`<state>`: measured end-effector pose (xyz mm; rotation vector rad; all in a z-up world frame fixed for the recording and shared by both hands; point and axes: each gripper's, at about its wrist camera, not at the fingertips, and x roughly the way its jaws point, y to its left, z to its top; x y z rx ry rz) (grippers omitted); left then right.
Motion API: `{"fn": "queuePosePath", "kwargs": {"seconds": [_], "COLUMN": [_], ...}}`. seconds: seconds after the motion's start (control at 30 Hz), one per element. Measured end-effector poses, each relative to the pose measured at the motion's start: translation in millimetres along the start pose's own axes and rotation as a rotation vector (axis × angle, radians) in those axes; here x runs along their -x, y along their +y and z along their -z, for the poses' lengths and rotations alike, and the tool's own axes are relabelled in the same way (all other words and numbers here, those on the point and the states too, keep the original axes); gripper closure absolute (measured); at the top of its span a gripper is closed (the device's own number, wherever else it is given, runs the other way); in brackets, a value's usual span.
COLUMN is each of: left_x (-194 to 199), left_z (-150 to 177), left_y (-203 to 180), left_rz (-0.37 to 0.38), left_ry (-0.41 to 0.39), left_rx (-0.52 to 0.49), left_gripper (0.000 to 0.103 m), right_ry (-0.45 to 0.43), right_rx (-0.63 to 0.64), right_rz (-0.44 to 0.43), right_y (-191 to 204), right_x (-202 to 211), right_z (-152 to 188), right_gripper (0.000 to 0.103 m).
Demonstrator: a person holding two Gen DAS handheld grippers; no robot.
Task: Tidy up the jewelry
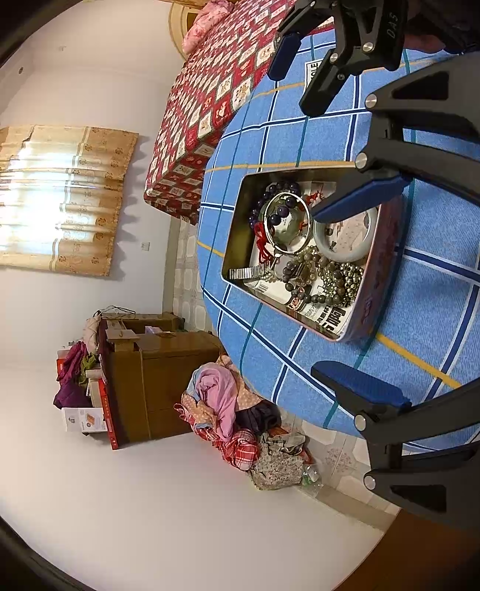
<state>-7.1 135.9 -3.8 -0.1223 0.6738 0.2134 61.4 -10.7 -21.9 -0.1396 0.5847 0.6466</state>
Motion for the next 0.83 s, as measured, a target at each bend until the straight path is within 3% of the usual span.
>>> {"fn": "queuePosePath", "kwargs": {"seconds": [0.63,0.83], "left_x": [-10.7,-7.7], "left_z": [2.9,5.3], "left_y": [2.9,-3.9], "left_rz": [0.011,0.002], "left_ry": [0.034,0.011], "left_rx": [0.033,0.004], "left_gripper": [0.026,0.026], "right_ry": [0.004,0.004], "right_rx": [0.002,-0.018], "right_rz": [0.001,0.002], "right_y": [0.4,-6.6], "right_x": [-0.4,-1.3], "right_z": [2.0,4.3], "right_gripper": [0.009,0.009]}}
